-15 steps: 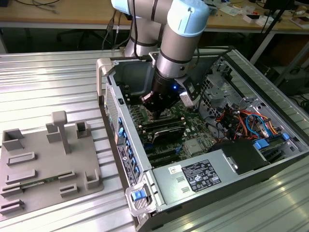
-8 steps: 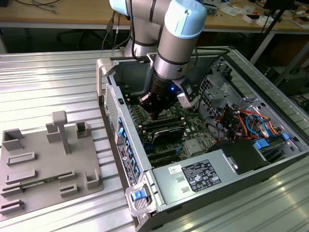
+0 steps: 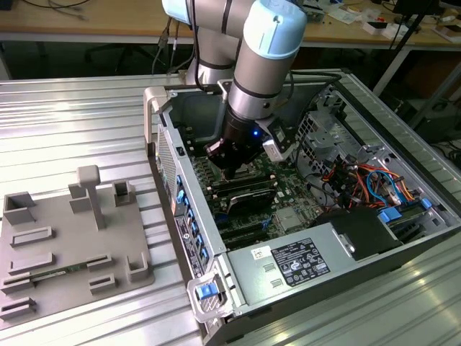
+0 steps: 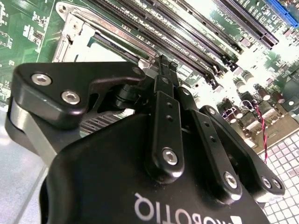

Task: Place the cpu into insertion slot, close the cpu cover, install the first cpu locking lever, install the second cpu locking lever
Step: 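Install the second cpu locking lever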

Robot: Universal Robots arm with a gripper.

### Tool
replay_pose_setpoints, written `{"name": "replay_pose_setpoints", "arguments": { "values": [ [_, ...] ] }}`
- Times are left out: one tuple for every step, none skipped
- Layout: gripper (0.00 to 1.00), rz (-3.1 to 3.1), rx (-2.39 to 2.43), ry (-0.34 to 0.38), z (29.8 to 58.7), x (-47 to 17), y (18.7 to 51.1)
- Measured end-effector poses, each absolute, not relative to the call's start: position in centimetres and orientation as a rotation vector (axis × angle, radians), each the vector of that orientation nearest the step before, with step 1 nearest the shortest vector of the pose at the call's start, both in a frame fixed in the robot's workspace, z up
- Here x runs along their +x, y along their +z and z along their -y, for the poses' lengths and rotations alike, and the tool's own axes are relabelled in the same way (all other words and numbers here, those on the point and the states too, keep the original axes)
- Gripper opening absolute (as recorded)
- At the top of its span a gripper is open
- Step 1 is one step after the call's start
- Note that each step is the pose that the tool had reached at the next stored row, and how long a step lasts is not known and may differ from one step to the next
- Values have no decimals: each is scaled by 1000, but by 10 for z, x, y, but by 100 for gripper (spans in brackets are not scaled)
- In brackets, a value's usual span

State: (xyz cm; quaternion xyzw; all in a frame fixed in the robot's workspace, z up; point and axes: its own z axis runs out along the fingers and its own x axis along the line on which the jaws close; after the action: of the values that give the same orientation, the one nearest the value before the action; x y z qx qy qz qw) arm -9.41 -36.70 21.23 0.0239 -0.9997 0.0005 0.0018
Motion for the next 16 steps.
{"name": "replay_pose_setpoints", "arguments": {
  "values": [
    [11,3137,75,0,367,-95,212],
    [11,3137,75,-2,367,-96,212],
    [11,3137,75,-4,367,-97,212],
    [11,3137,75,-6,367,-98,211],
    [11,3137,75,-7,367,-99,211],
    [11,3137,75,-8,367,-100,211],
    [11,3137,75,-9,367,-100,211],
    [11,3137,75,-10,367,-101,211],
    [11,3137,75,-11,367,-101,210],
    [11,3137,75,-12,367,-102,210],
    [11,3137,75,-13,367,-102,210],
    [11,3137,75,-14,367,-102,210],
    [11,3137,75,-15,367,-102,210],
    [11,3137,75,-16,367,-103,210],
    [11,3137,75,-17,367,-103,210],
    [11,3137,75,-18,367,-103,209]
  ]
}}
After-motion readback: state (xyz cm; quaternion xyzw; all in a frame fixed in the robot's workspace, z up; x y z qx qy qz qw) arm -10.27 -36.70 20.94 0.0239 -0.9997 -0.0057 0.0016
